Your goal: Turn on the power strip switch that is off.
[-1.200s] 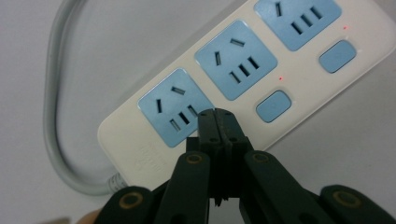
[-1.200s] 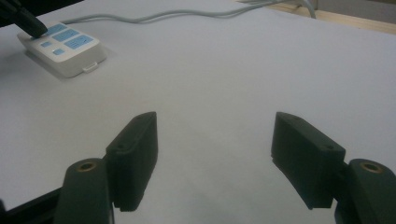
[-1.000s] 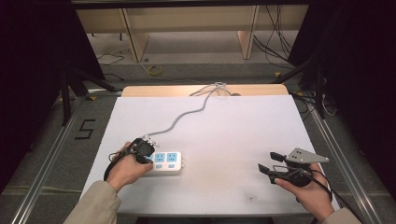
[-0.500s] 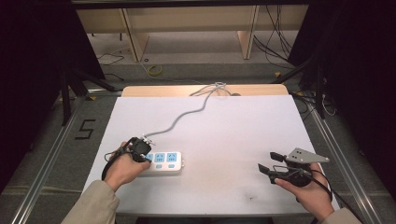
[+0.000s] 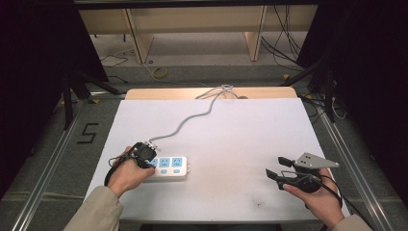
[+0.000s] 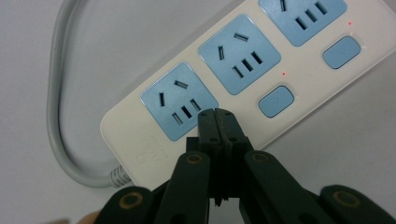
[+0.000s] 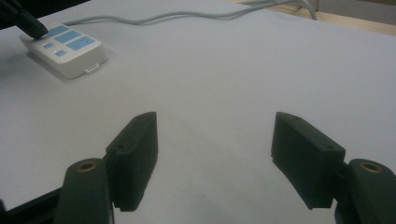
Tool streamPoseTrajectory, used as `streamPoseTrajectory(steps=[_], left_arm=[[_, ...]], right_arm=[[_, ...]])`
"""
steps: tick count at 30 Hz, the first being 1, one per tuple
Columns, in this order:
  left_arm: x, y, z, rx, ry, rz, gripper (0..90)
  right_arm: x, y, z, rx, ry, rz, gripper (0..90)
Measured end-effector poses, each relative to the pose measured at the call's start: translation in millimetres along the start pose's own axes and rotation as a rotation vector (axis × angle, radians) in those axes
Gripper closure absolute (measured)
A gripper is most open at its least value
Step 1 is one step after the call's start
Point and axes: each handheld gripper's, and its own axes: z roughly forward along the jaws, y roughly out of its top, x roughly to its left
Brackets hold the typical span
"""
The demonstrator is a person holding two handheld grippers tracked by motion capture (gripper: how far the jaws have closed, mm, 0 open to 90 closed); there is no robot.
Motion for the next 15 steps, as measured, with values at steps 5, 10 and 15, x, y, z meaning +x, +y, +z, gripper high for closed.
streamPoseTrajectory(steps=[5, 10, 15], left_arm=[[1.1, 0.0, 0.9, 0.0, -0.007, -0.01, 90.0], [1.4, -0.3, 1.6, 0.001, -0.013, -0.017, 90.0], [1.4, -0.4, 1.5, 0.0, -0.013, -0.016, 89.9]], right_arm=[[0.3, 0.1, 0.1, 0.001, 0.0, 0.0, 32.4], [0.8, 0.4, -0.1, -0.001, 0.002, -0.003, 32.5], [0.6, 0.3, -0.1, 0.0, 0.002, -0.004, 32.4]])
